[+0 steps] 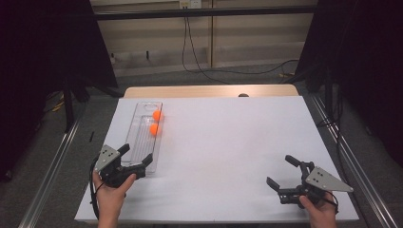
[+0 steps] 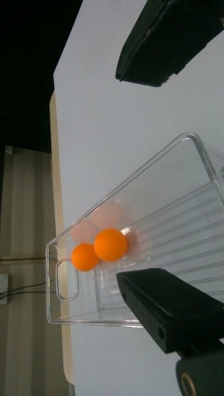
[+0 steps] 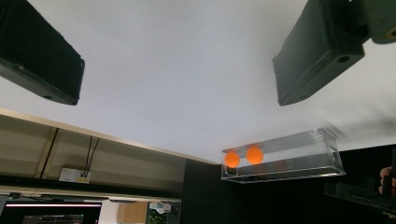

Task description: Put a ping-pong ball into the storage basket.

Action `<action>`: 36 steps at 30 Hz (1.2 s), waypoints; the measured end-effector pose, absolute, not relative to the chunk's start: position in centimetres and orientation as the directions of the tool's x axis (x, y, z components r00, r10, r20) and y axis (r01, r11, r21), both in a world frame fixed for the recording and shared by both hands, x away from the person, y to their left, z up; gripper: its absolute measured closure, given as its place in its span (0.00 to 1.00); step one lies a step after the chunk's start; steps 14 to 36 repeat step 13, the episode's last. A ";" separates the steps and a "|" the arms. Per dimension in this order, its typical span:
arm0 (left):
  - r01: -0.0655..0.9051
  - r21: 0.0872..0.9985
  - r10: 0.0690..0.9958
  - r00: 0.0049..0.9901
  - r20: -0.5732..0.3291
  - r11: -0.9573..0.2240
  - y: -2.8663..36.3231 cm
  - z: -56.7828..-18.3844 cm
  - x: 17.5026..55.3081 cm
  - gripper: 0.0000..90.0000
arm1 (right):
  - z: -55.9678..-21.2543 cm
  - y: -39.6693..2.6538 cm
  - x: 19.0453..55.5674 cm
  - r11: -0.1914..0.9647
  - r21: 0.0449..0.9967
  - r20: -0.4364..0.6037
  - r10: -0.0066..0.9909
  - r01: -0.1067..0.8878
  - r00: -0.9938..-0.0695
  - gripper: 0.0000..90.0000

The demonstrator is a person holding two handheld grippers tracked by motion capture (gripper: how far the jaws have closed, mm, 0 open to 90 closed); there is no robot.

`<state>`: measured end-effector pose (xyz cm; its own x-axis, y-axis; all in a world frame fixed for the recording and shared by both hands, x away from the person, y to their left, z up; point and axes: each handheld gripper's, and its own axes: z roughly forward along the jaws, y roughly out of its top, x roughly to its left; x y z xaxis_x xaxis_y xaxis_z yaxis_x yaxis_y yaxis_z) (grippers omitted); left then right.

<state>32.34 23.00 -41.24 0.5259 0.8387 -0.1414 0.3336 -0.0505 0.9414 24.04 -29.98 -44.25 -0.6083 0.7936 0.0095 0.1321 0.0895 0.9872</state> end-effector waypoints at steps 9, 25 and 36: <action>0.329 0.944 0.843 0.516 -0.152 -0.031 23.5 -41.8 32.0 0.04 | -44.3 -29.9 24.1 0.098 0.986 0.003 0.790 0.132 -0.613 0.01; 0.324 0.946 0.842 0.513 -0.169 -0.008 23.8 -41.9 31.9 0.04 | -44.3 -29.8 24.1 0.104 0.986 -0.001 0.790 0.132 -0.614 0.01; 0.324 0.946 0.842 0.513 -0.169 -0.008 23.8 -41.9 31.9 0.04 | -44.3 -29.8 24.1 0.104 0.986 -0.001 0.790 0.132 -0.614 0.01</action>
